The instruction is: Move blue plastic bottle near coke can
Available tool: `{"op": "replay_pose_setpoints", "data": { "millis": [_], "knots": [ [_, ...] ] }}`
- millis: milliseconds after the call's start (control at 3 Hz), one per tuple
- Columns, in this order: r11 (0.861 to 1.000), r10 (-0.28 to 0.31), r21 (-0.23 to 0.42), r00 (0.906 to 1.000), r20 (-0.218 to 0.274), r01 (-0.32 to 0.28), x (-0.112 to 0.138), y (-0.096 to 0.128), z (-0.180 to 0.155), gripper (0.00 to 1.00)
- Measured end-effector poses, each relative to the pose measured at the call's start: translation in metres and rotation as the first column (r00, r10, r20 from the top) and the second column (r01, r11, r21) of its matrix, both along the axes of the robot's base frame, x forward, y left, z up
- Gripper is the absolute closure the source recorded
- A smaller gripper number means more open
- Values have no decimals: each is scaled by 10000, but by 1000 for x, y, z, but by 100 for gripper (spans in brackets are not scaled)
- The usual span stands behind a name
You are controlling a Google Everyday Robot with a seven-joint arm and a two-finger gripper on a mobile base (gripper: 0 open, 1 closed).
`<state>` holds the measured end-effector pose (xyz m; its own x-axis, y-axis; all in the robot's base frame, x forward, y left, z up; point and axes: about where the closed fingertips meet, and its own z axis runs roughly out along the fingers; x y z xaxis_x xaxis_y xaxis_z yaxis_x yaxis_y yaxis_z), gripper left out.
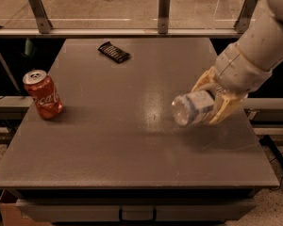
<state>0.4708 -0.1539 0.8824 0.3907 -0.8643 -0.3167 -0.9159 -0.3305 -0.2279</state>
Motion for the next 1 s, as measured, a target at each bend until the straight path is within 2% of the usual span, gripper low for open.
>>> {"op": "replay_pose_setpoints", "data": {
  "millis": [333, 667, 1000],
  "knots": [
    [9953, -946, 254, 9939, 571, 933, 18, -21, 34, 100],
    [9966, -802, 255, 9947, 641, 787, 18, -17, 36, 100],
    [9989, -448, 212, 9918, 1197, 426, 35, 0, 49, 100]
  ]
}}
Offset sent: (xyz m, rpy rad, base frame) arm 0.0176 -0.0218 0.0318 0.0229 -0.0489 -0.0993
